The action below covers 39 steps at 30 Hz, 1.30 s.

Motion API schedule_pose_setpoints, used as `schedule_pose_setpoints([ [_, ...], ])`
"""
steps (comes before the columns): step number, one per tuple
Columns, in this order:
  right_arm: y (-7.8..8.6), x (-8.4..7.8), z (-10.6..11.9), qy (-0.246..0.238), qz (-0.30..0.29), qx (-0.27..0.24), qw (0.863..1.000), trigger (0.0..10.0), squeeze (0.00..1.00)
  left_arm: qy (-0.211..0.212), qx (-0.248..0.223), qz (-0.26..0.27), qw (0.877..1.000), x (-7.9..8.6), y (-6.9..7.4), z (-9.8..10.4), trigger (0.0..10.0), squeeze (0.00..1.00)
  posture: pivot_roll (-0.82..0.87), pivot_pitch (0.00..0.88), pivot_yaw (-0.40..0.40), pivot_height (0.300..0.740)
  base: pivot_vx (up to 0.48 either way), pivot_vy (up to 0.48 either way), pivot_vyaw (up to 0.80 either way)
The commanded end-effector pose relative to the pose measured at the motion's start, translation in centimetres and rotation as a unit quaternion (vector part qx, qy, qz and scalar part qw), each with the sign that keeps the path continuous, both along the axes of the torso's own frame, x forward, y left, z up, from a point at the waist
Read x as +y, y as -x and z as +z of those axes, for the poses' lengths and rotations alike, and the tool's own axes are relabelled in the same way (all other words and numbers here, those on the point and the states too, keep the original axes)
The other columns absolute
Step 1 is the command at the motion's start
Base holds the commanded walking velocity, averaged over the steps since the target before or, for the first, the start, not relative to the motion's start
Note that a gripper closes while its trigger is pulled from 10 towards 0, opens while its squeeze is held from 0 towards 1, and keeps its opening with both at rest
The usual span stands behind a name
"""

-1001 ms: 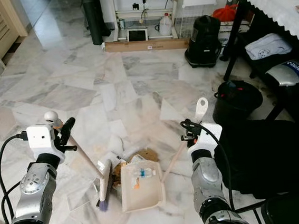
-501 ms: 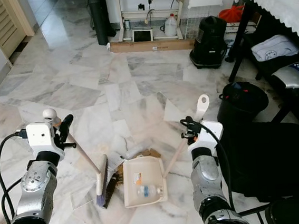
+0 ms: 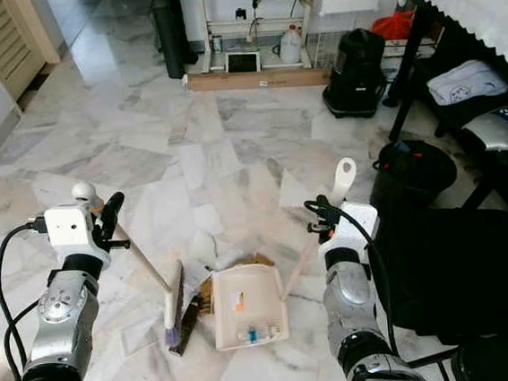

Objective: Sweep floor

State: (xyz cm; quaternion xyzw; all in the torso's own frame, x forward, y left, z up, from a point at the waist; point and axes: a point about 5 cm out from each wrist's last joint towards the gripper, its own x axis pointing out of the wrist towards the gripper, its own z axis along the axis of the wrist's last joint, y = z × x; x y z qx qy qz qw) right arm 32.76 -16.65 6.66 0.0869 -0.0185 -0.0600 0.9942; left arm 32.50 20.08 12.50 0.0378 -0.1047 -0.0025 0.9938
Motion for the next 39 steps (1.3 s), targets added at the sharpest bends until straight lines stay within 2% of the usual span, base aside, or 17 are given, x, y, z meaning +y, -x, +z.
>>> schedule_pose_setpoints([
  [1, -0.8, 0.1, 1.5, 0.009, 0.002, -0.029, 1.000, 10.0, 0.00, -0.005, -0.030, -0.003, 1.000, -0.2, -0.4, 1.2, 10.0, 0.00, 0.05, 0.000, -0.019, 0.740, 0.000, 0.000, 0.61],
  [12, -0.8, 0.8, 1.4, 0.006, 0.011, -0.030, 0.999, 10.0, 0.00, -0.006, -0.025, -0.004, 1.000, -0.2, -0.3, 0.9, 10.0, 0.00, 0.05, 0.000, -0.019, 0.740, 0.000, 0.000, 0.74],
  [39, -0.7, 1.3, 1.2, 0.001, 0.018, -0.023, 1.000, 10.0, 0.00, -0.012, -0.016, -0.016, 1.000, -0.6, -0.4, 0.7, 10.0, 0.00, 0.05, 0.000, -0.015, 0.740, 0.000, 0.000, 0.77],
])
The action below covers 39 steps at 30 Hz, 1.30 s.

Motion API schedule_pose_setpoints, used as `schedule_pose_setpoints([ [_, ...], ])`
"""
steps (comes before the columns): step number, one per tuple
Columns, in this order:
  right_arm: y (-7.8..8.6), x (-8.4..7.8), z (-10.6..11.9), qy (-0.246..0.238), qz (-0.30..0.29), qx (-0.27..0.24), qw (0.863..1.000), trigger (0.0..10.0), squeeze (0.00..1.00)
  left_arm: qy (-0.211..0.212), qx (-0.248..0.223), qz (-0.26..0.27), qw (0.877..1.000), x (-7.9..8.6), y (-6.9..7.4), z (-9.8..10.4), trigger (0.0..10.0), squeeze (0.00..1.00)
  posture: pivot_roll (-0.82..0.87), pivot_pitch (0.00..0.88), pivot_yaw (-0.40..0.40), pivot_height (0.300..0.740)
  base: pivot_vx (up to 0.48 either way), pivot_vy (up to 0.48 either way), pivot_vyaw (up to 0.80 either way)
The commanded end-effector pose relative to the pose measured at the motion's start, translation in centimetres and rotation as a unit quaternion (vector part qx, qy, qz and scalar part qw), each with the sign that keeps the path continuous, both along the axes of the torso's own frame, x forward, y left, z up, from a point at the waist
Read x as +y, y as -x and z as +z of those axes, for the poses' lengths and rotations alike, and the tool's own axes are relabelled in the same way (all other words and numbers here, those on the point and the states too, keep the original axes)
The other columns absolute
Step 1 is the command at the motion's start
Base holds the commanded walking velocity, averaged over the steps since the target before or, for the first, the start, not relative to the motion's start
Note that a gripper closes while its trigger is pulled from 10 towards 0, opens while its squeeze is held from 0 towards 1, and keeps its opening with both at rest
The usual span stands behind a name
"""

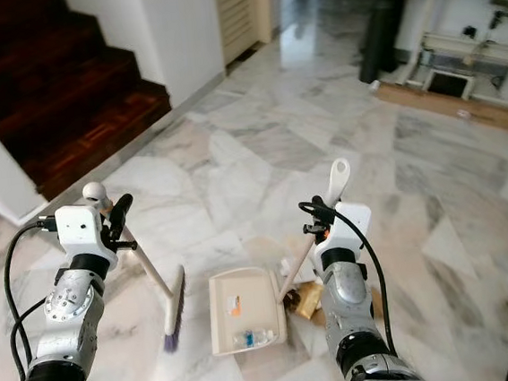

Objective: Sweep floor

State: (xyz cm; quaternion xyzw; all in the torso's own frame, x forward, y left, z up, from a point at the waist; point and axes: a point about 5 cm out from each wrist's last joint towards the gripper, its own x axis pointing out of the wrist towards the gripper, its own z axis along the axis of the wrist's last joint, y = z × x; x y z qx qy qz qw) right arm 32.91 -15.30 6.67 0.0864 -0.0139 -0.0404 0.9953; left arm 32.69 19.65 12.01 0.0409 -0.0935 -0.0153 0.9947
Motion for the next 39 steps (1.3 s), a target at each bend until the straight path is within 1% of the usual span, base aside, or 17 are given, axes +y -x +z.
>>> schedule_pose_setpoints([
  [1, -0.56, 0.00, 1.14, 0.000, -0.001, -0.025, 1.000, 10.0, 0.00, -0.007, -0.027, -0.003, 1.000, -0.14, -0.22, 1.11, 10.0, 0.00, 0.05, 0.000, -0.016, 0.740, 0.000, 0.000, 0.77],
  [4, -0.55, -0.01, 1.12, -0.001, -0.001, -0.025, 1.000, 10.0, 0.00, -0.006, -0.026, -0.002, 1.000, -0.14, -0.21, 1.05, 10.0, 0.00, 0.05, 0.000, -0.017, 0.740, 0.000, 0.000, 0.70],
  [11, -0.56, -0.04, 1.04, -0.009, -0.002, -0.022, 1.000, 10.0, 0.00, -0.001, -0.022, -0.002, 1.000, -0.19, -0.19, 0.89, 10.0, 0.00, 0.05, 0.000, -0.019, 0.740, 0.000, 0.000, 0.00],
  [14, -0.57, -0.04, 1.06, -0.013, -0.003, -0.022, 1.000, 10.0, 0.00, 0.000, -0.022, -0.002, 1.000, -0.23, -0.19, 0.85, 10.0, 0.00, 0.05, 0.000, -0.019, 0.740, 0.000, 0.274, 0.00],
  [24, -0.61, 0.03, 1.04, -0.015, 0.000, -0.020, 1.000, 10.0, 0.00, 0.003, -0.021, -0.005, 1.000, -0.39, -0.15, 0.74, 10.0, 0.00, 0.05, 0.000, -0.019, 0.740, 0.000, 0.372, 0.00],
  [39, -0.68, 0.09, 1.00, -0.014, 0.003, -0.016, 1.000, 10.0, 0.00, 0.003, -0.021, -0.006, 1.000, -0.47, -0.16, 0.79, 10.0, 0.00, 0.05, 0.000, -0.021, 0.740, 0.000, 0.447, 0.00],
])
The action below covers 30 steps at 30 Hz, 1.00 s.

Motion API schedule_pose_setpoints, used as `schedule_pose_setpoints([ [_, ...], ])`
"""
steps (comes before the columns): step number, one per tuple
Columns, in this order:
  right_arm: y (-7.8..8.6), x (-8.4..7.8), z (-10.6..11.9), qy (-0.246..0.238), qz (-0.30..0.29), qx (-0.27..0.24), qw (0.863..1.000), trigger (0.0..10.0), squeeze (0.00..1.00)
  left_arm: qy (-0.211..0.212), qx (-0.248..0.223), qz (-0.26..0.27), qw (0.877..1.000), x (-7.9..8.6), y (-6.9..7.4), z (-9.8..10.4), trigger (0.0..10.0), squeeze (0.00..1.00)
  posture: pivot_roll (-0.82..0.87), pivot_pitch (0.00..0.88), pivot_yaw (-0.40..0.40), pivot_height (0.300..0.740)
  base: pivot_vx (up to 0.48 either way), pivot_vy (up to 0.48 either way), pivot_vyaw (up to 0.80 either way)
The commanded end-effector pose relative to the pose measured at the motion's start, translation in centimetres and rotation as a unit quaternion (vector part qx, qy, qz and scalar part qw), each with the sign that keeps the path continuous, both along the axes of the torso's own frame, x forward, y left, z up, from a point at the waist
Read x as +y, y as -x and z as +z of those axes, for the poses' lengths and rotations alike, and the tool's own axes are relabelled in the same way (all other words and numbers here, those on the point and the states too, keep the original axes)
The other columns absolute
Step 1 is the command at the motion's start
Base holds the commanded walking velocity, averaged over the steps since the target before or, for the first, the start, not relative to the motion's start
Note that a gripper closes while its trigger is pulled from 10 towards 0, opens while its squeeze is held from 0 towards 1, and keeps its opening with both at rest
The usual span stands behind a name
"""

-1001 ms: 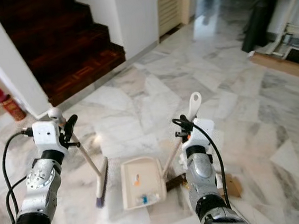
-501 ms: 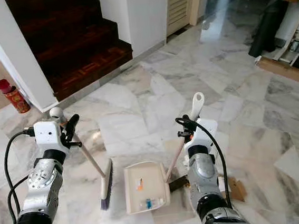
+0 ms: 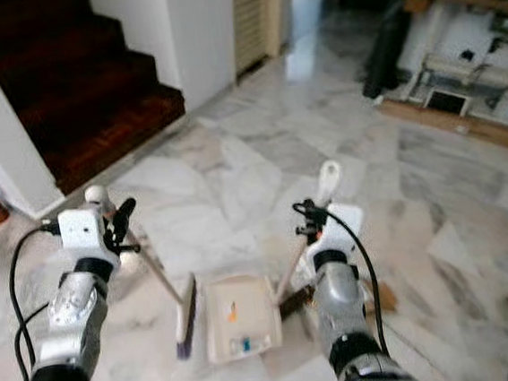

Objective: Sweep floor

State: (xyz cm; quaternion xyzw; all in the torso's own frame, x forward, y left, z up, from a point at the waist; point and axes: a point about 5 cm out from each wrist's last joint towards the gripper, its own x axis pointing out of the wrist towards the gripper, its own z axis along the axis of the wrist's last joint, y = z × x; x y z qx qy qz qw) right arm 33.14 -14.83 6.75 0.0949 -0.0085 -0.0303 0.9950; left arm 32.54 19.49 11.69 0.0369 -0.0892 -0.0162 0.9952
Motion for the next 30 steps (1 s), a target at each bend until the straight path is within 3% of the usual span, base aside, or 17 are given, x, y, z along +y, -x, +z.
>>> schedule_pose_setpoints([
  [1, -0.45, -0.38, 0.91, -0.005, -0.008, -0.019, 1.000, 10.0, 0.00, -0.001, -0.026, -0.005, 1.000, -0.30, -0.32, 1.11, 10.0, 0.00, 0.05, 0.000, -0.021, 0.740, 0.000, 0.446, 0.00],
  [30, -0.36, -0.01, 0.63, -0.004, -0.004, -0.011, 1.000, 10.0, 0.00, -0.005, -0.026, -0.002, 1.000, 0.01, -0.37, 1.38, 10.0, 0.00, 0.06, 0.022, -0.014, 0.740, 0.000, 0.447, 0.00],
])
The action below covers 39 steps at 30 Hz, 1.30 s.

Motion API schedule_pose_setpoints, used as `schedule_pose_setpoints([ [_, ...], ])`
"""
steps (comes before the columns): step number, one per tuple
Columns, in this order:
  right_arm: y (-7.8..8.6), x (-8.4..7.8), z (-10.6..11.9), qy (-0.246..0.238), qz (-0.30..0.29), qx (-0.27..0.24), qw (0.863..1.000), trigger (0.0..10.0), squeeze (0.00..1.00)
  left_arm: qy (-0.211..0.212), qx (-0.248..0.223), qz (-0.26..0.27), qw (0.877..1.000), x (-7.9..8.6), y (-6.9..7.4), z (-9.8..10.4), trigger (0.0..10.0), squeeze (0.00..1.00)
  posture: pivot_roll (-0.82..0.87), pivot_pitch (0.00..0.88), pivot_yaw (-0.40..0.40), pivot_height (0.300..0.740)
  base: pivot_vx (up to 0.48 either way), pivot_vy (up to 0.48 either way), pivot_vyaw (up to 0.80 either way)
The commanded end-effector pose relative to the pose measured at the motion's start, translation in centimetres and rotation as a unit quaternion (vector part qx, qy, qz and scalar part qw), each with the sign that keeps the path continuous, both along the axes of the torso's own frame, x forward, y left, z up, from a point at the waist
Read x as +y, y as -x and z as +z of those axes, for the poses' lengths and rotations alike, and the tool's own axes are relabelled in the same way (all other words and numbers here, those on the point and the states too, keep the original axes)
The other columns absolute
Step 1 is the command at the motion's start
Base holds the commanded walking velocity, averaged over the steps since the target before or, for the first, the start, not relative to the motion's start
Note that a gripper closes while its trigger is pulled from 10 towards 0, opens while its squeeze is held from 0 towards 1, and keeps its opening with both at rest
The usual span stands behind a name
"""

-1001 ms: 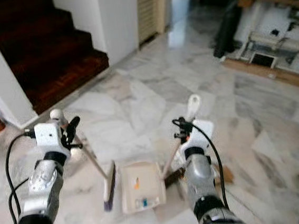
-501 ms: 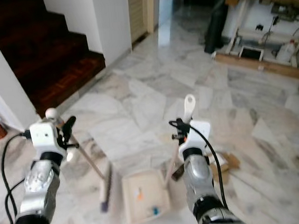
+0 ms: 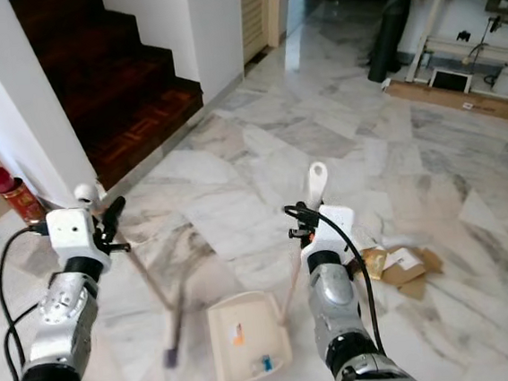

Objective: Sweep floor

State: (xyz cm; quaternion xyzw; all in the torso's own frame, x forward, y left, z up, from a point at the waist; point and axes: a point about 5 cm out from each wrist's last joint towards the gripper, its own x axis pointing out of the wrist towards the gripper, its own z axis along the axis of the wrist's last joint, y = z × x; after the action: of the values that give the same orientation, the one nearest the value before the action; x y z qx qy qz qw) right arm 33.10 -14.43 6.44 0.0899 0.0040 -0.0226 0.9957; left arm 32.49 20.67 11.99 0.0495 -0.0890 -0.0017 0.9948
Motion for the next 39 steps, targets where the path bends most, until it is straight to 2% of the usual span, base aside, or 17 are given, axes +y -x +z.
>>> schedule_pose_setpoints([
  [1, -0.41, -0.40, 0.94, -0.009, -0.012, -0.022, 1.000, 10.0, 0.00, 0.006, -0.026, -0.018, 0.999, -1.16, -0.42, 1.09, 10.0, 0.00, 0.06, 0.022, -0.014, 0.740, 0.000, 0.450, 0.00],
  [8, -0.43, -0.29, 0.96, -0.002, -0.008, -0.022, 1.000, 10.0, 0.00, 0.006, -0.027, -0.018, 0.999, -1.17, -0.43, 1.16, 10.0, 0.00, 0.07, 0.026, -0.014, 0.740, 0.000, 0.441, 0.00],
  [14, -0.38, -0.20, 0.90, 0.003, -0.006, -0.022, 1.000, 10.0, 0.00, 0.005, -0.028, -0.016, 0.999, -1.14, -0.41, 1.21, 10.0, 0.00, 0.07, 0.028, -0.015, 0.740, 0.000, 0.349, 0.58],
  [39, -0.43, -0.09, 0.93, 0.005, 0.000, -0.022, 1.000, 10.0, 0.00, 0.006, -0.029, -0.017, 0.999, -1.19, -0.41, 1.13, 10.0, 0.00, 0.07, 0.022, -0.019, 0.740, 0.000, 0.000, 0.66],
])
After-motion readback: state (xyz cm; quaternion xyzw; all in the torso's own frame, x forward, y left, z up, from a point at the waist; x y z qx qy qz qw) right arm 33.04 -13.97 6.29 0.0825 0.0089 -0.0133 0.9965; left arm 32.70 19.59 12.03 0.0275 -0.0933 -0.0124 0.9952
